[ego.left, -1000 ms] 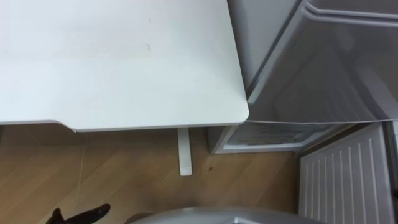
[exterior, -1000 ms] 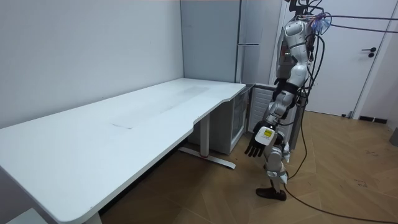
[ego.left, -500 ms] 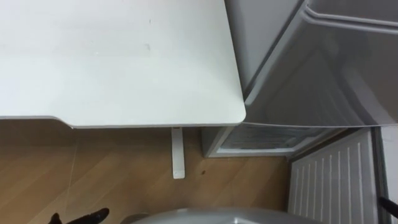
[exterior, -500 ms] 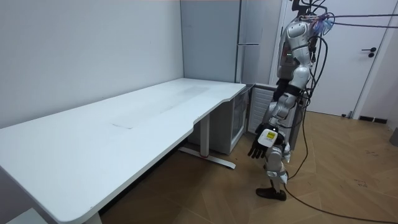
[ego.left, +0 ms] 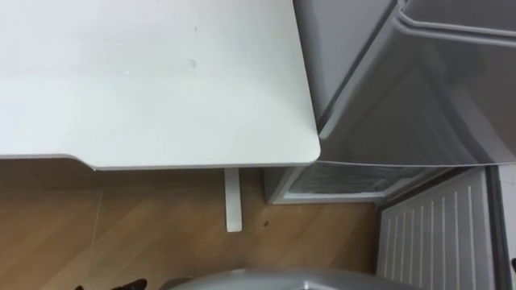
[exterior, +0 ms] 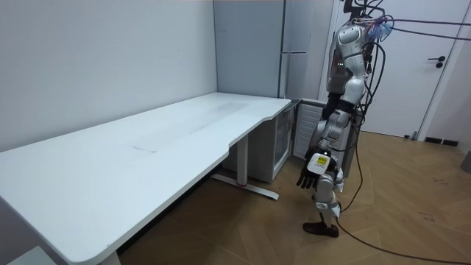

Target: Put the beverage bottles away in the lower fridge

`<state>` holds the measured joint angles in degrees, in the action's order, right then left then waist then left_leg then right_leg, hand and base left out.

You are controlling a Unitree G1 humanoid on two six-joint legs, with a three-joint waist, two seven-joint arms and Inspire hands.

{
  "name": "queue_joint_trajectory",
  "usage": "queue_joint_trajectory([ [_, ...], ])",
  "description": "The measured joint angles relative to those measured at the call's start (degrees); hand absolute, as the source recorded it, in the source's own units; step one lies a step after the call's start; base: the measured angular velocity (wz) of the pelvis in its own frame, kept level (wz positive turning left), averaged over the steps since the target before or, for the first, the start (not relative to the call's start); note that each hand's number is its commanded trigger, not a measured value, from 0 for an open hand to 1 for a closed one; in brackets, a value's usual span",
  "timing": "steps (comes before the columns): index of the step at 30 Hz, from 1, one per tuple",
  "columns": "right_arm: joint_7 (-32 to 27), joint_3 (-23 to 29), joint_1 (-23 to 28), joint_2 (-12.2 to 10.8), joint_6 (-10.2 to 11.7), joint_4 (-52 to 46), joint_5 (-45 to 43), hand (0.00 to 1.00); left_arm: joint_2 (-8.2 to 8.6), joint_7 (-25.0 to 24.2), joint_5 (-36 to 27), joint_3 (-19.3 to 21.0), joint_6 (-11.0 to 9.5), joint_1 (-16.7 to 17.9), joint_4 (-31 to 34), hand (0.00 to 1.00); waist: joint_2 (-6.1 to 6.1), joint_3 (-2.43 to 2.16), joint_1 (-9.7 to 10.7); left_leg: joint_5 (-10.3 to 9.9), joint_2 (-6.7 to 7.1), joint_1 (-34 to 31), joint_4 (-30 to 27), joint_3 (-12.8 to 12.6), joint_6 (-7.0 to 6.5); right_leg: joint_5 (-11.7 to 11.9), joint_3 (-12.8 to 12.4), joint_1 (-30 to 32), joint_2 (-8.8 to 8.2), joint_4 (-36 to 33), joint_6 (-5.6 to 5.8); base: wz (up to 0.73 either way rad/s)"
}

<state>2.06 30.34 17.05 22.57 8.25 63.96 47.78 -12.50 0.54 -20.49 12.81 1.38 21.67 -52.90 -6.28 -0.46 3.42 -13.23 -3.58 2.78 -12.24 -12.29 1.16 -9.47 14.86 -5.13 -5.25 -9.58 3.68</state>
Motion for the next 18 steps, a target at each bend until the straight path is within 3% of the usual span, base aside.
queue_joint_trajectory([
  [4, 4.2, -2.3, 2.7, -1.0, 1.5, -2.0, 2.5, 0.00, 0.11, -1.4, 1.2, -1.2, 0.0, -1.2, -0.4, 0.00, 0.41, 0.15, -1.7, 0.0, -0.89, 0.0, 0.1, -1.4, 0.15, 1.1, -0.5, 0.3, 0.74, 0.1, -0.34, -0.22],
  [9, 11.1, -3.2, 7.2, -4.8, 4.3, -6.9, 5.4, 0.00, 0.34, -2.3, 1.3, -3.3, 0.0, -1.7, -1.4, 0.00, 0.61, 0.22, -2.5, 0.1, -1.31, -0.2, 0.0, -2.4, 0.24, 1.9, -0.8, 0.6, 1.11, 1.0, -0.54, -0.12],
  [12, 14.3, -8.3, 10.0, -5.7, 6.0, -10.5, 8.3, 0.00, -0.18, -2.4, 0.9, -5.9, 0.1, -1.7, -1.4, 0.00, 0.68, 0.22, -2.7, 0.1, -1.67, -0.5, 0.0, -3.3, 0.36, 2.4, -1.0, 1.5, 1.41, 0.9, -0.76, -0.18],
  [18, 24.1, -15.7, 16.9, -7.9, 6.2, -20.7, 12.7, 0.00, -0.98, -3.6, 1.0, -8.7, 0.5, -1.9, -1.1, 0.00, 0.74, 0.24, -4.0, 0.2, -1.77, -1.7, -0.4, -3.6, 0.43, 2.6, -1.2, 2.9, 1.50, 0.8, -1.01, -0.06],
])
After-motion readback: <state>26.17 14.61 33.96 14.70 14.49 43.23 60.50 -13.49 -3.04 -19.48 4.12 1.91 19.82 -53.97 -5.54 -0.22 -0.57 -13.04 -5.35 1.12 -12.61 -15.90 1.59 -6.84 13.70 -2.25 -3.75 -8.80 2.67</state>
